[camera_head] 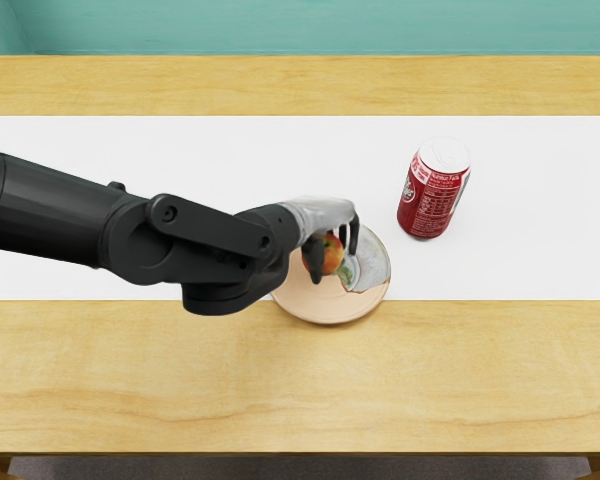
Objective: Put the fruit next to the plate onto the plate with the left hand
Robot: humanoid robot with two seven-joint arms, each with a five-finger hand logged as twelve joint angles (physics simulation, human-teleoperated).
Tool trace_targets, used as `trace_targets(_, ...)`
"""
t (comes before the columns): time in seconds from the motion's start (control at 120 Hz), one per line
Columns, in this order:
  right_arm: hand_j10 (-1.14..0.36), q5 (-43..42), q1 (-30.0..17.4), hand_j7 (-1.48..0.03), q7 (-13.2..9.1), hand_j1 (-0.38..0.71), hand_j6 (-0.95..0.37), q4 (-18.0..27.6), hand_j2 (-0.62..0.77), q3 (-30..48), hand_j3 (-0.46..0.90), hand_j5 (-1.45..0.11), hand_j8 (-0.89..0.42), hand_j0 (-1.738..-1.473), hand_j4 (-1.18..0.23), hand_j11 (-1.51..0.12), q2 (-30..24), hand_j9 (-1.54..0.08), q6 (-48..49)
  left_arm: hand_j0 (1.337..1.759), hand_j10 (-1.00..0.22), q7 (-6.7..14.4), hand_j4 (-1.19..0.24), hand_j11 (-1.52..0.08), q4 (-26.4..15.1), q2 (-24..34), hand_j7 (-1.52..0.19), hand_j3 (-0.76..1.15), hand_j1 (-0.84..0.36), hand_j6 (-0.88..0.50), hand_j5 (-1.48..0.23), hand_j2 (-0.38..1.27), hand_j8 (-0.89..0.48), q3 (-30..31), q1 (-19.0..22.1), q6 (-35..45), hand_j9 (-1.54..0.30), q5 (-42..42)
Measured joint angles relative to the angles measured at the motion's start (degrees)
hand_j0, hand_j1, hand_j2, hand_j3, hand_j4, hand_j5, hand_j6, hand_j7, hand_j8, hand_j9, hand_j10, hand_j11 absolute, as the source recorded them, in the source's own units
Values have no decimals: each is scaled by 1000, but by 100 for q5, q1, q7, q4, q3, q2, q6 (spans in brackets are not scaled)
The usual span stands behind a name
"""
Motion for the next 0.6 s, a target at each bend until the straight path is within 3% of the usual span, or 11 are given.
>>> trace_targets(0.192, -33, 0, 0, -42, 1, -310, -32, 0, -7, 0, 0, -42, -33, -1658, -33, -42, 0, -42, -1, 1657, -365, -6, -388, -525, 19, 184, -528, 0, -63, -331, -543, 153, -312, -84, -62, -311, -526, -58)
trace_targets(0.325, -33, 0, 0, -42, 0, -310, -32, 0, -7, 0, 0, -42, -33, -1658, -33, -42, 0, -42, -1, 1658, -309, -10, -321, -428, 9, 1730, -430, 0, -8, -292, -438, 103, -281, -873, 87, -1216, -429, -84)
trace_targets(0.483, -33, 0, 0, -42, 0, -310, -33, 0, -7, 0, 0, -42, -33, -1658, -33, -42, 0, -42, -1, 1658, -277, -10, -282, -371, 21, 4033, -372, 0, 24, -268, -376, 75, -264, -1758, 709, -3675, -372, -844)
trace_targets(0.6, -33, 0, 0, -42, 0, -310, -33, 0, -7, 0, 0, -42, -33, -1658, -33, -42, 0, -42, -1, 1658, -265, -10, -268, -350, 208, 4734, -351, 0, 36, -261, -353, 65, -258, -1938, 1140, -4692, -351, -1306)
